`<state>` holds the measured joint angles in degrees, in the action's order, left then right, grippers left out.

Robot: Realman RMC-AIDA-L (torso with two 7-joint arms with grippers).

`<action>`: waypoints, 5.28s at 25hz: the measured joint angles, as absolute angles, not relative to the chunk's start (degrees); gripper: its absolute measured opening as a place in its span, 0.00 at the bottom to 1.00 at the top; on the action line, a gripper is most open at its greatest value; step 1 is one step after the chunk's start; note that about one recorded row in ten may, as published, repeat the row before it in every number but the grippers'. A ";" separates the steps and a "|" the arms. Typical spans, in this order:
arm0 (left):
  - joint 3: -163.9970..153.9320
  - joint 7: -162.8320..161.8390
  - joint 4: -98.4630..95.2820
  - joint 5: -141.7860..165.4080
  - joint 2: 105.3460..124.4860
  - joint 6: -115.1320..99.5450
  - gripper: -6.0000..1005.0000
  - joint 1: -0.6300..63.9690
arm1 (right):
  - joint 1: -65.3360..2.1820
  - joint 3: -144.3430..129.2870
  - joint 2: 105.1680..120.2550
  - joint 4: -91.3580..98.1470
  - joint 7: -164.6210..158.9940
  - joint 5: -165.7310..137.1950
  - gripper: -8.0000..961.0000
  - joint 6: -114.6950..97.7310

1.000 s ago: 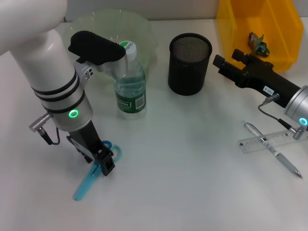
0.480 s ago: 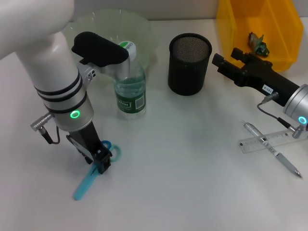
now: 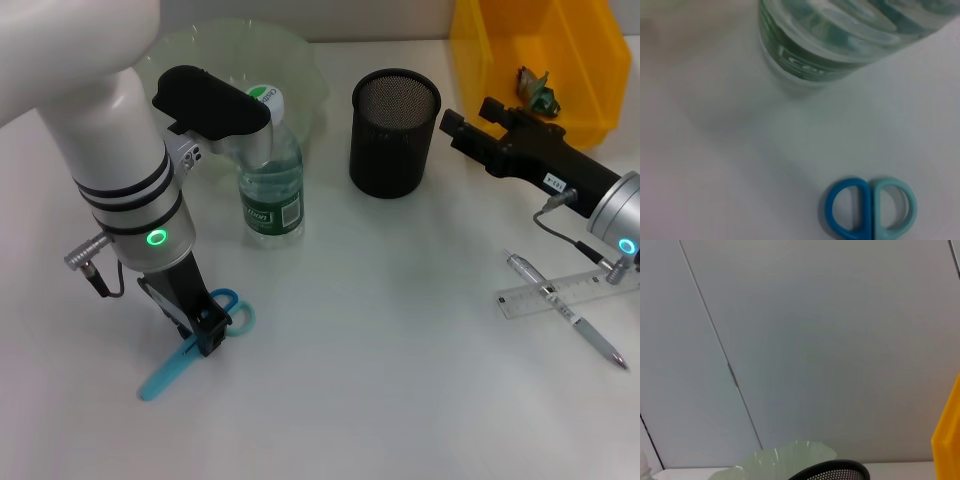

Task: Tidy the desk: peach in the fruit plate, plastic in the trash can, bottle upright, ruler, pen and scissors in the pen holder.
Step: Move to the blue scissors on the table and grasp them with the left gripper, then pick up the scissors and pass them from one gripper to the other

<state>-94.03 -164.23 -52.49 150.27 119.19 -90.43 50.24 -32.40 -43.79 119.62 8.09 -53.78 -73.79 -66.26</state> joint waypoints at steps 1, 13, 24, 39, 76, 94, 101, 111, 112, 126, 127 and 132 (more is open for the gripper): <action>-94.03 -164.19 -52.60 150.37 119.18 -90.40 0.27 50.25 | -32.41 -43.65 119.62 8.09 -53.78 -73.75 0.75 -66.26; -93.34 -162.74 -59.59 151.27 118.88 -92.28 0.25 48.30 | -32.68 -43.32 119.61 8.22 -53.79 -72.56 0.75 -66.25; -87.36 -158.39 -76.10 151.07 118.64 -99.68 0.25 43.71 | -32.70 -42.63 119.61 8.32 -53.79 -72.22 0.75 -66.36; -70.21 -149.29 -102.22 138.58 118.59 -105.29 0.25 35.76 | -31.30 -42.61 119.70 7.25 -53.64 -71.43 0.75 -66.87; -64.96 -81.31 -43.70 76.12 118.28 -90.85 0.25 28.98 | -24.63 -59.81 117.57 17.42 -60.11 -79.58 0.75 -95.18; -67.63 -77.43 -42.42 80.25 118.62 -101.64 0.25 23.66 | -30.11 -59.51 116.16 36.60 -80.62 -91.42 0.75 -103.69; -68.51 -77.25 -41.87 79.86 118.65 -101.69 0.25 23.67 | -32.36 -59.50 117.75 36.67 -80.86 -95.15 0.75 -103.45; -68.46 -77.13 -41.83 79.75 118.65 -101.69 0.25 24.12 | -32.52 -59.65 118.13 36.48 -80.91 -95.73 0.75 -103.44; -68.46 -77.12 -41.83 79.74 118.65 -101.68 0.25 24.19 | -32.50 -59.67 118.13 36.47 -80.91 -95.77 0.75 -103.44; -68.45 -77.07 -41.76 79.69 118.65 -101.72 0.25 24.87 | -32.48 -59.79 118.83 36.78 -80.35 -95.81 0.42 -103.44; -68.44 -77.07 -41.76 79.67 118.64 -101.71 0.25 24.88 | -32.49 -59.79 118.83 36.79 -80.19 -95.82 0.37 -103.44; -68.43 -77.07 -41.75 79.68 118.65 -101.69 0.25 24.87 | -32.51 -59.80 118.87 36.82 -80.16 -95.82 0.24 -102.95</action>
